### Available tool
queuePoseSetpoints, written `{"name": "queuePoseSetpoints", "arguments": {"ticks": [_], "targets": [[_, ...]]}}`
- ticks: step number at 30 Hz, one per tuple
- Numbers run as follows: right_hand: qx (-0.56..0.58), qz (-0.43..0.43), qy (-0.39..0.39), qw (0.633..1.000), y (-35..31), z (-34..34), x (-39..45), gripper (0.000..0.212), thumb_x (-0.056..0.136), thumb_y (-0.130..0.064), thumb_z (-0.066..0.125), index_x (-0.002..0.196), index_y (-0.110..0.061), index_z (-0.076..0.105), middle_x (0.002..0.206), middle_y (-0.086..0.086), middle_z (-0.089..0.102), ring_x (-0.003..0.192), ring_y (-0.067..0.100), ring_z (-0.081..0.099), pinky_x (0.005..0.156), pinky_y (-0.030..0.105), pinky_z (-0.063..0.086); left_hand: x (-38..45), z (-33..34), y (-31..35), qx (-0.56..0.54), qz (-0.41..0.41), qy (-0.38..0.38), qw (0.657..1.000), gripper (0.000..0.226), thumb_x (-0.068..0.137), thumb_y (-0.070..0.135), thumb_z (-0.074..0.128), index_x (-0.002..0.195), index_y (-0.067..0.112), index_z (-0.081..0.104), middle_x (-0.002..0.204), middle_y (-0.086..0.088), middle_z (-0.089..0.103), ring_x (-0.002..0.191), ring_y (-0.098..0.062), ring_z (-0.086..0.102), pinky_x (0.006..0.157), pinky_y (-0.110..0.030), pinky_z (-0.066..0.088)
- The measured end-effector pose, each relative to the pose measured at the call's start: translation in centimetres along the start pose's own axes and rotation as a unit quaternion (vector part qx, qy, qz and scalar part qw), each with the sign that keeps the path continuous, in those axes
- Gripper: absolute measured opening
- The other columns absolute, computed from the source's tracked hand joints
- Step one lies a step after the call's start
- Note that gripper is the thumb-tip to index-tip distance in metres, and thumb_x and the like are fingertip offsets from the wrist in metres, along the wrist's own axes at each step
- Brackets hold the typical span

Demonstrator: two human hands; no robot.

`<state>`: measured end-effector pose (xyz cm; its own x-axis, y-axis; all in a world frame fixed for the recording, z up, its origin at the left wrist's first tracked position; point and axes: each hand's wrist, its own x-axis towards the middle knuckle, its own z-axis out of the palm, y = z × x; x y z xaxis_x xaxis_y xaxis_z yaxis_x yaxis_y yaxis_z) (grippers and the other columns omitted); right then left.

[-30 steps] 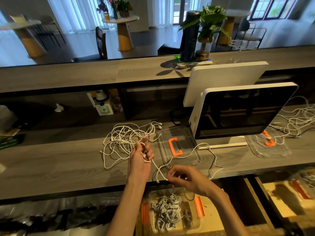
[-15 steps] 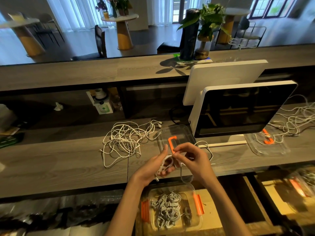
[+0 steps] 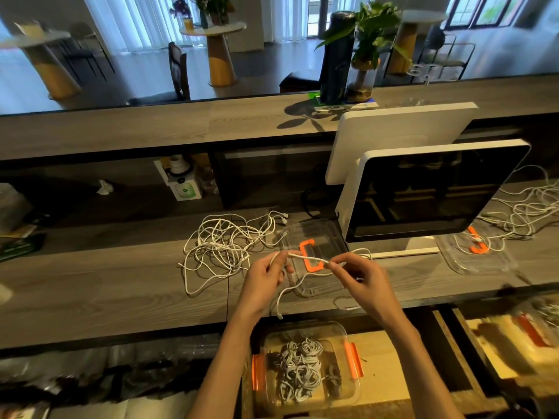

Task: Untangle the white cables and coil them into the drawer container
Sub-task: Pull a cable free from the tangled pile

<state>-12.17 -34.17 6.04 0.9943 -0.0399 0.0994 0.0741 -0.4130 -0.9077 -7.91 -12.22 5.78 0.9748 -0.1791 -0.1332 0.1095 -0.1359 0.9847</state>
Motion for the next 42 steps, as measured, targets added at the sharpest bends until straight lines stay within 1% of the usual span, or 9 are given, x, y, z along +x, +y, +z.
{"name": "queuePoseSetpoints", "arguments": {"ticks": [3,7,13,19,22,26,31,36,42], "targets": [[0.028,-0.002,0.003,1.0,0.0,0.4,0.0,0.02,0.092,-0.045,0.065,0.099,-0.03,0.075,0.077,-0.007,0.069,0.069,0.012,0.063,0.062,0.02,0.051,0.0,0.7,0.4,-0.045,0.017,0.04,0.998,0.035,0.106,0.037,0.045,0.112,0.021,0.076,0.083,-0.003,0.058,0.063,-0.011,0.042,0.057,-0.02,0.036],[0.124,0.02,0.016,0.992,0.1,0.3,-0.3,0.013,0.099,-0.019,0.065,0.102,-0.013,0.075,0.081,0.003,0.073,0.074,0.022,0.072,0.069,0.025,0.059,0.0,0.9,0.8,-0.155,-0.004,0.09,0.984,0.037,0.106,0.033,0.044,0.115,0.014,0.075,0.087,-0.001,0.064,0.067,-0.005,0.046,0.055,-0.012,0.04],[0.177,0.057,0.022,0.982,0.7,0.9,-0.8,0.014,0.097,-0.024,0.065,0.105,-0.019,0.075,0.068,0.004,0.059,0.061,0.016,0.055,0.052,0.022,0.044,0.2,1.0,0.7,-0.309,-0.052,0.114,0.943,0.044,0.103,0.042,0.043,0.112,0.014,0.075,0.112,-0.008,0.072,0.085,-0.013,0.06,0.059,-0.021,0.035],[0.128,0.061,-0.031,0.989,2.1,1.2,-1.4,0.014,0.098,-0.019,0.067,0.112,-0.02,0.069,0.074,0.005,0.067,0.066,0.009,0.063,0.058,0.018,0.047,0.5,0.4,0.7,-0.392,-0.067,0.152,0.905,0.043,0.107,0.04,0.036,0.107,0.012,0.069,0.108,-0.011,0.074,0.101,-0.022,0.07,0.084,-0.034,0.051],[0.027,0.082,-0.1,0.991,2.9,2.1,-1.5,0.01,0.096,-0.026,0.069,0.106,-0.027,0.07,0.084,0.0,0.074,0.075,0.006,0.072,0.072,0.027,0.06,0.4,0.6,1.0,-0.465,-0.069,0.169,0.866,0.039,0.107,0.038,0.036,0.1,0.009,0.062,0.088,-0.011,0.071,0.088,-0.025,0.072,0.088,-0.043,0.055],[-0.041,0.038,-0.251,0.966,2.4,2.3,-1.7,0.012,0.098,-0.031,0.068,0.108,-0.03,0.074,0.098,-0.011,0.074,0.09,0.008,0.072,0.086,0.038,0.061,0.7,0.6,0.3,-0.384,-0.067,0.192,0.901,0.04,0.108,0.04,0.034,0.096,0.01,0.058,0.068,0.0,0.046,0.051,-0.009,0.042,0.05,-0.022,0.04],[-0.016,-0.014,-0.347,0.938,-0.5,1.8,-1.6,0.019,0.098,-0.032,0.068,0.117,-0.031,0.073,0.102,-0.013,0.07,0.098,0.013,0.068,0.088,0.037,0.058,0.7,0.7,-0.6,-0.204,-0.055,0.188,0.959,0.036,0.108,0.041,0.033,0.104,0.014,0.055,0.068,0.002,0.043,0.048,-0.006,0.03,0.042,-0.017,0.024],[0.023,-0.021,-0.286,0.958,-1.2,1.7,-1.1,0.016,0.097,-0.028,0.07,0.112,-0.027,0.077,0.109,-0.017,0.071,0.107,0.007,0.066,0.09,0.022,0.052,0.7,1.2,-0.5,-0.143,-0.082,0.136,0.977,0.052,0.107,0.051,0.026,0.097,0.013,0.06,0.064,0.004,0.041,0.047,-0.004,0.031,0.043,-0.018,0.024],[0.086,-0.037,-0.169,0.981,-1.3,2.2,0.2,0.017,0.096,-0.024,0.07,0.112,-0.023,0.078,0.106,-0.007,0.074,0.102,0.018,0.068,0.09,0.038,0.057,0.2,1.7,-0.4,-0.076,-0.091,0.046,0.992,0.047,0.109,0.044,0.032,0.101,0.014,0.067,0.074,-0.002,0.058,0.062,-0.011,0.049,0.056,-0.023,0.037]]}}
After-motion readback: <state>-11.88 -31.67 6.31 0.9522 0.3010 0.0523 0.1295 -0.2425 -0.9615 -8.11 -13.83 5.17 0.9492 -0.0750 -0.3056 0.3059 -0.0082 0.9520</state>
